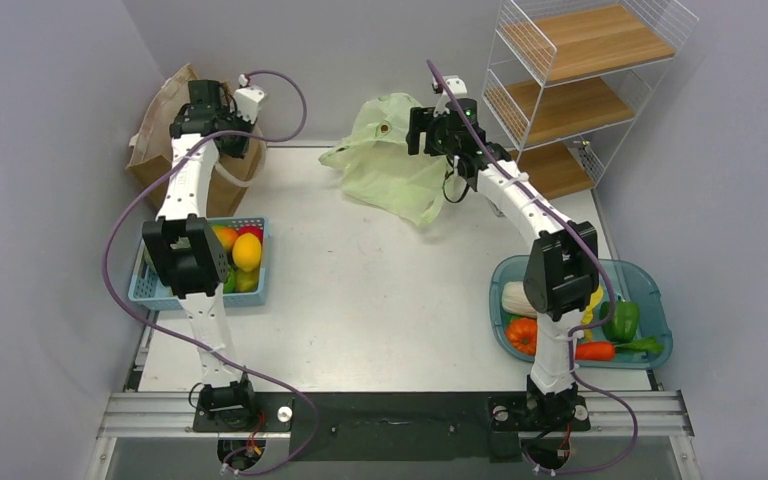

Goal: Untie the knot of the grocery bags and take out the mixed food

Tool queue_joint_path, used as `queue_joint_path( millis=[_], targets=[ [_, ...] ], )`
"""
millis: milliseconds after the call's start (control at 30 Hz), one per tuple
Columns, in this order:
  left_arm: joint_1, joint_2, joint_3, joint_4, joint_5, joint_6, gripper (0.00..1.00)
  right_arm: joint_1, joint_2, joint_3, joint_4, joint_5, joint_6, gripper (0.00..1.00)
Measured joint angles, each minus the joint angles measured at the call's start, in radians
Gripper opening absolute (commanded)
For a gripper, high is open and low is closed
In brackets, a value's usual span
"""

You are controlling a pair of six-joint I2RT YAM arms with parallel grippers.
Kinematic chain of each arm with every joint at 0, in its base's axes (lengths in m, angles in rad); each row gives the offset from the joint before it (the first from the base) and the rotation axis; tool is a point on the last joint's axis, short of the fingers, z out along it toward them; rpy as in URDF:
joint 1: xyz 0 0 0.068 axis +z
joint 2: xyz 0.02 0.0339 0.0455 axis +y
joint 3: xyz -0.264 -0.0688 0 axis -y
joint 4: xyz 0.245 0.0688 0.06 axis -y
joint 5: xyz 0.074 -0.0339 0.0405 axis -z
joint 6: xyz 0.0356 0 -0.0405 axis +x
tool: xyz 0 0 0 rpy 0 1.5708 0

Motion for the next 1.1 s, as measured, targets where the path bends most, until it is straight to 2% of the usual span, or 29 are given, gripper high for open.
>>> queue_joint_path(
  millis=[133, 333, 633, 700, 733, 800, 867, 967, 1100],
  targets=[
    [-0.016, -0.073, -0.096, -0.031, 0.095, 0.074, 0.0, 0.0, -0.03, 0.0, -0.023, -0.037, -0.009, 0.76],
    [0.034, -0.216, -0.272, -0.103, 0.281, 0.238, 0.0, 0.0, -0.079, -0.015, -0.056, -0.09, -0.022, 0.77],
    [0.026, -0.428, -0.481, -0.332, 0.46, 0.634, 0.0, 0.0, -0.122, -0.039, -0.088, -0.146, -0.038, 0.77],
    [0.021, -0.451, -0.494, -0.393, 0.467, 0.724, 0.12, 0.0, -0.124, -0.039, -0.095, -0.157, -0.038, 0.77],
    [0.019, -0.455, -0.495, -0.411, 0.466, 0.749, 0.38, 0.001, -0.124, -0.039, -0.098, -0.159, -0.039, 0.77],
    [0.021, -0.46, -0.493, -0.44, 0.467, 0.774, 0.7, 0.001, -0.124, -0.04, -0.107, -0.167, -0.041, 0.77],
    [0.026, -0.46, -0.49, -0.443, 0.47, 0.765, 0.75, 0.001, -0.124, -0.043, -0.111, -0.174, -0.041, 0.77],
    [0.023, -0.462, -0.486, -0.407, 0.472, 0.688, 0.76, 0.003, -0.126, -0.051, -0.12, -0.18, -0.041, 0.77],
    [-0.033, -0.47, -0.495, -0.27, 0.445, 0.568, 0.76, 0.008, -0.126, -0.053, -0.13, -0.183, -0.041, 0.77]
  ],
)
